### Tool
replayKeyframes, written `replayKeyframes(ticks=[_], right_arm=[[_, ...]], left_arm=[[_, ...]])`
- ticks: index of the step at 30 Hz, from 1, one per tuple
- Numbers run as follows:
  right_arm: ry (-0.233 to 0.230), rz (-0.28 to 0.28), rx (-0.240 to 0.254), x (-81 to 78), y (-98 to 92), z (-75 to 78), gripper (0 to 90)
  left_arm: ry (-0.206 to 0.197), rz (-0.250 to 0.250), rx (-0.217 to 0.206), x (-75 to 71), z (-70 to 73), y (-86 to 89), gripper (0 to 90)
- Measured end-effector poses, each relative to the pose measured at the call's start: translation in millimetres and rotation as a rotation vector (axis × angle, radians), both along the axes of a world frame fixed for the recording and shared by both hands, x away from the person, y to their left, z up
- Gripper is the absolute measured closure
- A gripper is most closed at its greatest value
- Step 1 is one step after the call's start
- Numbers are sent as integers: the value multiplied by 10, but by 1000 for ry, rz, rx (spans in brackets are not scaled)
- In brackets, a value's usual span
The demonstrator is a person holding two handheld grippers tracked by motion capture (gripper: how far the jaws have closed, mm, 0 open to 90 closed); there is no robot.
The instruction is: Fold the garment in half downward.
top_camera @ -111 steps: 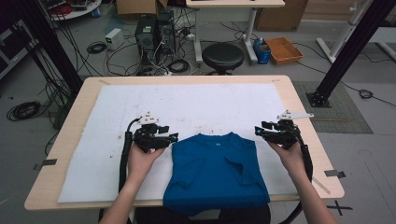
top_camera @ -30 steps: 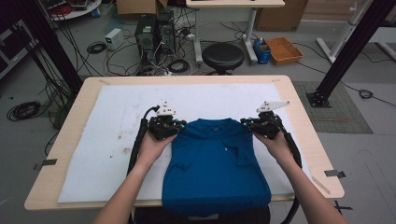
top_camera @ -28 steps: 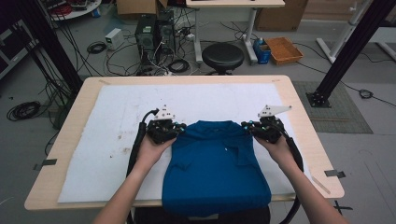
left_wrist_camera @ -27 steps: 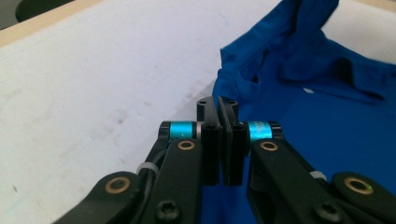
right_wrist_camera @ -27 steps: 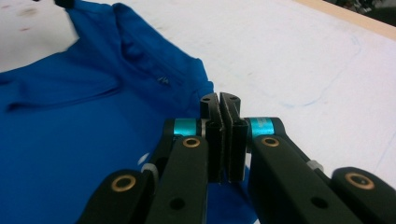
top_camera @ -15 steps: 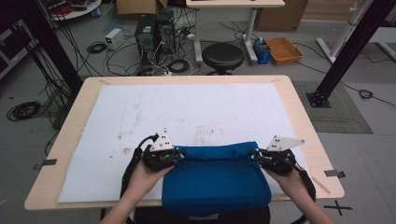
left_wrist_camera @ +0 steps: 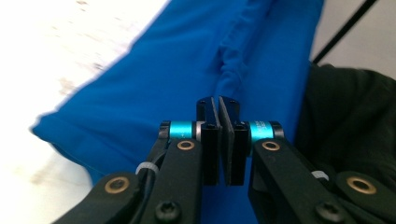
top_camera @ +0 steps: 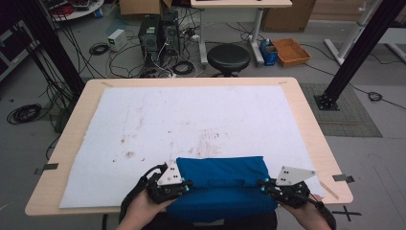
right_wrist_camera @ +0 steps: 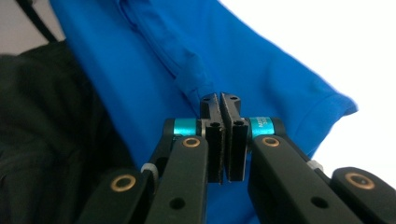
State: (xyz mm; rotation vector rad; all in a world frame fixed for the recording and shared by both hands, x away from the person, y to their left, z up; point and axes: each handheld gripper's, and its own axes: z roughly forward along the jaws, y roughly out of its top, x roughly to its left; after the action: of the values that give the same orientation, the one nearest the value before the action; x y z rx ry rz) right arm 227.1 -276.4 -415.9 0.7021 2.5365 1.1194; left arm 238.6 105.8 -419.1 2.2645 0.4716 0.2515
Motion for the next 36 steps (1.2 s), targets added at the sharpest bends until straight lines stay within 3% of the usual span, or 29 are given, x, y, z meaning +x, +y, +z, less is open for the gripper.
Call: replayKeyframes(ticks=[2,6,10,12,15,19,21,24,25,32,36], right_arm=[[3,10,-15,-44,-4,-11,885],[11,15,-16,-76,-50,2,834],[-4,-30,17,-28,-116,72,745],[-9,-72,49,74,-149,114,689],[10,-170,117,330,-201,152,638],[67,-277,197,689,-221,124,628],[95,-310,212,820,-202,78,628],[132,-344,192,932,-169,-17,621],[164,-361,183,961,-161,-69,613],[242,-381,160,1000,-190,-250,651],[266,-367,167,980,-206,-293,707]], left_arm=[[17,-12,7,-35,-22,-1,846],[51,-29,26,-74,-57,-5,719],[32,-3,-5,-63,-3,2,676],[3,46,-38,15,56,16,644],[-35,162,-101,214,128,50,614],[-39,319,-143,540,127,108,604],[2,370,-141,695,78,130,599],[59,430,-107,831,-28,165,599],[65,438,-103,836,-53,172,599],[161,472,-110,788,-230,251,612],[168,467,-122,764,-246,274,651]])
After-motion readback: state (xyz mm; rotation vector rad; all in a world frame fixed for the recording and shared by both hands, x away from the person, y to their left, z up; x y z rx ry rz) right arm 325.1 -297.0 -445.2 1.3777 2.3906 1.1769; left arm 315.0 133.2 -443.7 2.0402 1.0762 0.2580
